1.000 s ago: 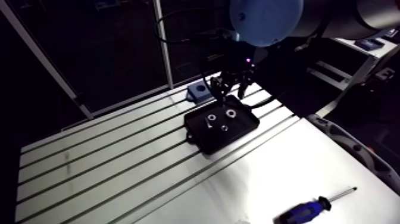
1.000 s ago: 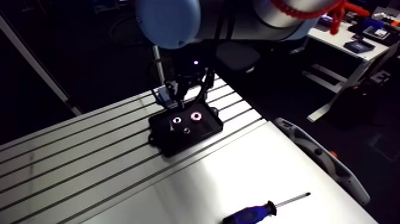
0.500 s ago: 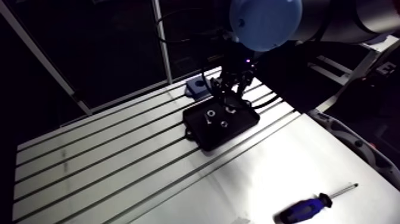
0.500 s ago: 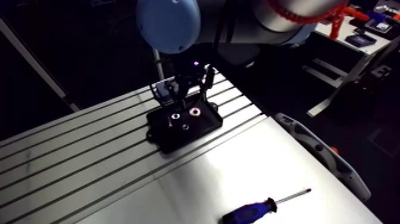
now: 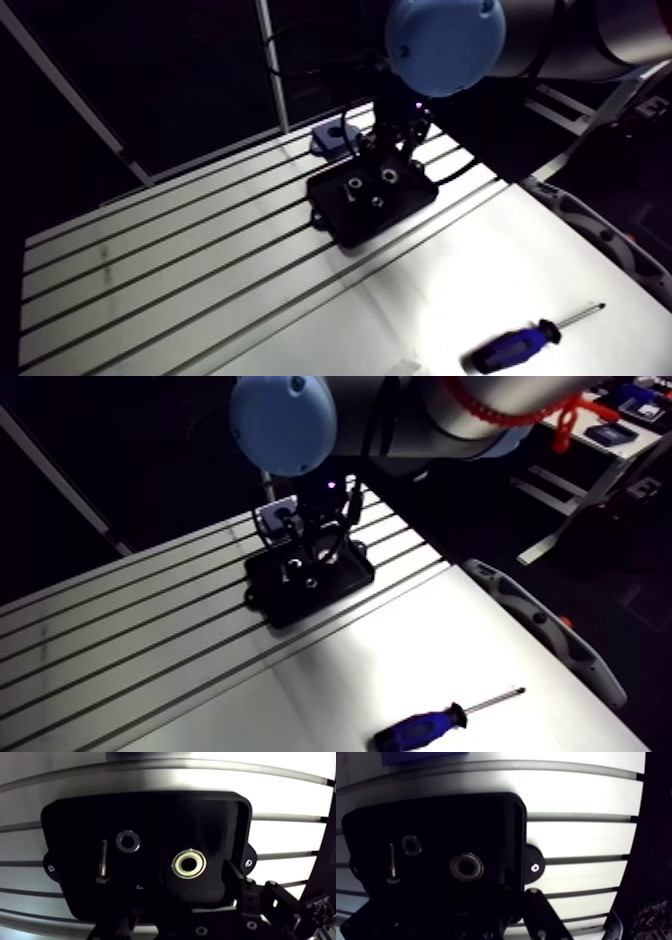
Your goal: Pick up the bearing and press it into the housing until flush.
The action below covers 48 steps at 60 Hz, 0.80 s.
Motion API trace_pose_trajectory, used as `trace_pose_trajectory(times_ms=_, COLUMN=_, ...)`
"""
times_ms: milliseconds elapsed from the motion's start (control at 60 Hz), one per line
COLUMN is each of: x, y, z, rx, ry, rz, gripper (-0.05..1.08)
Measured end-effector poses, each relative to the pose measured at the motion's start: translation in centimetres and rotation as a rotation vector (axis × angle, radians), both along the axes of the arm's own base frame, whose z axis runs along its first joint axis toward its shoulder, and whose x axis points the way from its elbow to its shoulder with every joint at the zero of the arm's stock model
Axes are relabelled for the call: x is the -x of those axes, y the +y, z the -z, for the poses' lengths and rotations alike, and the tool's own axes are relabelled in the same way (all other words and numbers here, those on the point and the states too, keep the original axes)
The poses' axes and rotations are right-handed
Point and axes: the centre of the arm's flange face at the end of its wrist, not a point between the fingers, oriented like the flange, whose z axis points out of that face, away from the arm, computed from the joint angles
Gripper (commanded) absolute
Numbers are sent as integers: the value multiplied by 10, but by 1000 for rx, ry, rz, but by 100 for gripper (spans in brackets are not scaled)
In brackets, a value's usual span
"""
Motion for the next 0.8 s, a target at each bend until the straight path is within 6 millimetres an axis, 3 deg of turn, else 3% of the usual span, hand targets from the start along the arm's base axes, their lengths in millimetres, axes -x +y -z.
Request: trace_pose_trajectory(times_ms=800, x=-3, y=-2, z=6, rx=-4, ry=-8, rz=5, gripper=35)
